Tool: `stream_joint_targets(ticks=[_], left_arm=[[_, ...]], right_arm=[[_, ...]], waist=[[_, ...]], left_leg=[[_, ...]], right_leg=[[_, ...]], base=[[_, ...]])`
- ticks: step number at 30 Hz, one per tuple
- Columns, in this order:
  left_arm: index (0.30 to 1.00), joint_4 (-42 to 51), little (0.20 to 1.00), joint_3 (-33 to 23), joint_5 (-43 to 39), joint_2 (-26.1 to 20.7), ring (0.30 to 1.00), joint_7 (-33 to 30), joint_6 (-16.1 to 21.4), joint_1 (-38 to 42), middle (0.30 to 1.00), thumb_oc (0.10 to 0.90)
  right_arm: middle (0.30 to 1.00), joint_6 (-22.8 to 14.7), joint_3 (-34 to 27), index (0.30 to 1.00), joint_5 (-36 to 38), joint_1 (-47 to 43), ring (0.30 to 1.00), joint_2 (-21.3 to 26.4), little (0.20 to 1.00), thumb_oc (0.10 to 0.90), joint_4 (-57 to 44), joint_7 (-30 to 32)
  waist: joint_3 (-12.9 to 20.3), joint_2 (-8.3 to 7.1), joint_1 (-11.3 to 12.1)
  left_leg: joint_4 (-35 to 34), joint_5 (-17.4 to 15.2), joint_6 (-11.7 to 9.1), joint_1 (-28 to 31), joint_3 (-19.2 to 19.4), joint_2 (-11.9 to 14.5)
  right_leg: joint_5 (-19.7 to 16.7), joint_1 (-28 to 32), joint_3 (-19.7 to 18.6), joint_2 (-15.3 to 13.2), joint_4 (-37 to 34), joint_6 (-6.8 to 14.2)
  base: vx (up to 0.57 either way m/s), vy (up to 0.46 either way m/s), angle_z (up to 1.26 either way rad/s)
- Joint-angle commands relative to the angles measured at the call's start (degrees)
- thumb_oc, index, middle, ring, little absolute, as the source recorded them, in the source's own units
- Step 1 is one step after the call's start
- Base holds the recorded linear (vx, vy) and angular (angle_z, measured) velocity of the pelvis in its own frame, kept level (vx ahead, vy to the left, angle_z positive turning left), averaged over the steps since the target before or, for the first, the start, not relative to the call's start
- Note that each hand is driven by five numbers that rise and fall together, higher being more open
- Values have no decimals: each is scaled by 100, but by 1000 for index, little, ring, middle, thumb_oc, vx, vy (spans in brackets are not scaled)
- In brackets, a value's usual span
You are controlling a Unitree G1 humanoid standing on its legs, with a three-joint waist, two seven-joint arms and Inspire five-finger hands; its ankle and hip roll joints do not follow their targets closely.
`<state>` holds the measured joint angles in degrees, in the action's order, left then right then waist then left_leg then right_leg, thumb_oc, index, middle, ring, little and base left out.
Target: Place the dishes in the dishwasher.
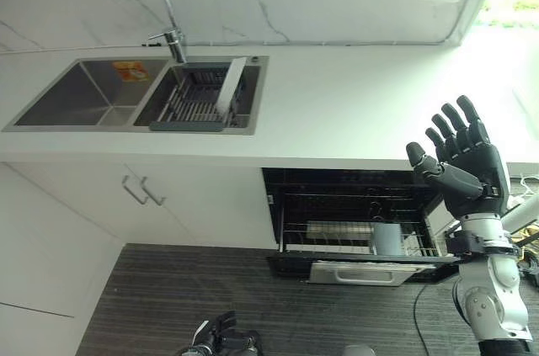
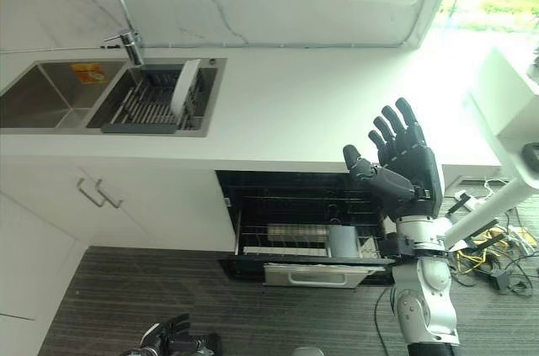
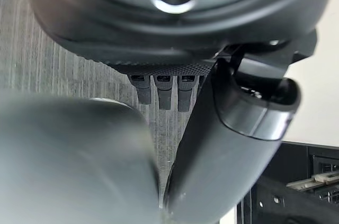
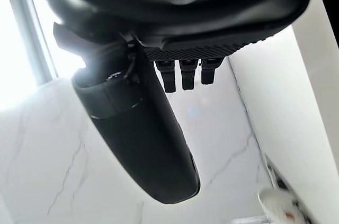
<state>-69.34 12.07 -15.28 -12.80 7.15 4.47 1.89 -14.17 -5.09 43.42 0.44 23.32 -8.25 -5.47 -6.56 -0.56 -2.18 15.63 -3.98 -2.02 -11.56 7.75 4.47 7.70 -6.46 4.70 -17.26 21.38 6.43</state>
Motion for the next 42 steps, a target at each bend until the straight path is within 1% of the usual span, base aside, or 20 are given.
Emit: stream_joint_targets(ticks=[1,2,4,6,8,10,11,14,17,18,19,20,21,24,29,32,34,35,37,42], left_arm=[[900,-49,900,123,-145,20,900,411,-331,-479,900,800],[900,-117,900,65,-357,2,900,571,-446,-485,900,800],[900,-138,900,-7,-463,39,900,665,-460,-511,900,800],[900,-129,900,-32,-323,98,900,687,-333,-560,900,800],[900,-57,900,-78,-239,112,900,428,-156,-606,900,800],[900,171,900,-228,-194,35,900,512,-222,-595,900,800],[900,281,900,-214,-87,19,900,496,-225,-563,900,800],[900,635,900,-145,-1,-38,900,196,-285,-622,900,800],[900,592,900,-319,-75,-59,900,321,-553,-608,900,800],[900,555,900,-306,9,-42,900,323,-530,-618,900,800],[900,407,900,-214,144,65,900,254,-432,-632,900,800],[900,259,900,-114,302,149,900,143,-285,-627,900,800],[900,206,900,-58,334,173,900,109,-218,-608,900,800],[900,170,900,22,83,174,900,117,-144,-528,900,800],[900,271,900,105,-176,104,900,385,-518,-283,900,800],[900,86,900,240,-570,74,900,295,-553,-111,900,800],[900,-43,900,209,-700,61,900,190,-530,-34,900,800],[900,-191,900,216,-622,26,900,215,-447,58,900,800],[900,-212,900,206,-544,-9,900,144,-392,47,900,800],[900,-266,900,259,-211,-9,900,176,-209,18,900,800]], right_arm=[[900,-421,-328,900,51,-647,900,147,900,800,-624,-166],[900,-398,-278,900,35,-681,900,190,900,800,-604,-16],[900,-383,-302,900,90,-686,900,223,900,800,-588,-23],[900,-434,-329,900,197,-707,900,267,900,800,-545,-99],[900,-458,-395,900,257,-683,900,334,900,800,-460,-86],[900,-485,-437,900,440,-694,900,457,900,800,-390,-230],[900,-466,-506,900,367,-660,900,532,900,800,-382,-238],[900,-324,-499,900,448,-698,900,537,900,800,-205,-442],[900,-12,-314,900,234,-889,900,452,900,800,-159,-555],[900,9,-263,900,196,-910,900,454,900,800,-169,-534],[900,45,-142,900,116,-946,900,460,900,800,-216,-490],[900,91,-54,900,131,-996,900,510,900,800,-256,-406],[900,99,-5,900,142,-1037,900,542,900,800,-252,-371],[900,64,34,900,145,-1091,900,659,900,800,-272,-275],[900,98,-230,900,329,-845,900,674,900,800,-473,-194],[900,167,-226,900,425,-898,900,573,900,800,-570,-316],[900,162,-138,900,540,-981,900,548,900,800,-565,-421],[900,93,-96,900,584,-988,900,560,900,800,-595,-430],[900,66,-137,900,725,-1045,900,574,900,800,-526,-516],[900,-171,-127,900,755,-1174,900,583,900,800,-434,-240]], waist=[[98,-25,-14],[57,-88,-57],[30,-172,-60],[-1,-241,-15],[-47,-320,-28],[-46,-421,-29],[-113,-531,-15],[-283,-509,111],[-231,-434,173],[-225,-361,185],[-182,-179,205],[-152,-125,215],[-129,-113,196],[-66,-72,87],[10,-156,65],[34,-226,157],[22,-293,172],[-34,-420,63],[-79,-430,24],[33,-412,152]], left_leg=[[156,-767,195,324,50,344],[156,-834,185,315,166,246],[156,-867,158,361,312,133],[156,-857,144,395,477,82],[156,-792,127,542,566,-61],[156,-733,105,784,911,-114],[156,-350,23,897,984,-207],[1282,85,-140,242,572,-75],[156,265,-78,339,508,101],[156,266,-121,176,403,280],[156,314,-264,-372,-27,719],[156,341,-340,-728,-422,990],[156,308,-358,-801,-525,1086],[156,261,-385,-607,-289,1252],[156,9,-251,-208,-228,882],[156,-175,-107,19,-40,753],[156,-306,-88,138,80,746],[156,-412,-76,199,129,647],[156,-439,-76,156,187,752],[156,-467,-72,-108,160,635]], right_leg=[[-521,43,873,610,-419,326],[-254,-71,974,1142,-419,147],[-141,-135,1140,1316,-419,41],[-51,-218,1308,1257,-419,-47],[112,-229,1052,1319,-419,-147],[178,-153,1104,1144,-419,-229],[160,-92,970,1022,-419,-274],[177,65,669,1167,-419,-433],[287,132,391,1235,-419,-389],[332,161,354,1309,-419,-382],[447,237,246,1477,-419,-365],[517,304,126,1499,-419,-339],[545,329,101,1459,-419,-317],[577,399,184,1202,-419,-202],[436,537,209,861,-419,-12],[320,593,620,728,-419,58],[183,288,818,685,-419,87],[-16,-140,677,716,-419,153],[-76,-201,670,757,-419,146],[34,-319,813,723,-419,123]], base=[[22,152,-92],[37,122,-103],[46,59,-71],[18,-23,-35],[71,-61,-36],[117,-15,-9],[149,-27,-11],[126,45,-18],[178,253,-46],[260,458,-83],[315,574,-70],[348,618,-28],[279,513,5],[193,474,-54],[128,399,-33],[55,246,-25],[-84,-13,-50],[-112,-134,-34],[-89,-160,-3],[-17,-72,46]])
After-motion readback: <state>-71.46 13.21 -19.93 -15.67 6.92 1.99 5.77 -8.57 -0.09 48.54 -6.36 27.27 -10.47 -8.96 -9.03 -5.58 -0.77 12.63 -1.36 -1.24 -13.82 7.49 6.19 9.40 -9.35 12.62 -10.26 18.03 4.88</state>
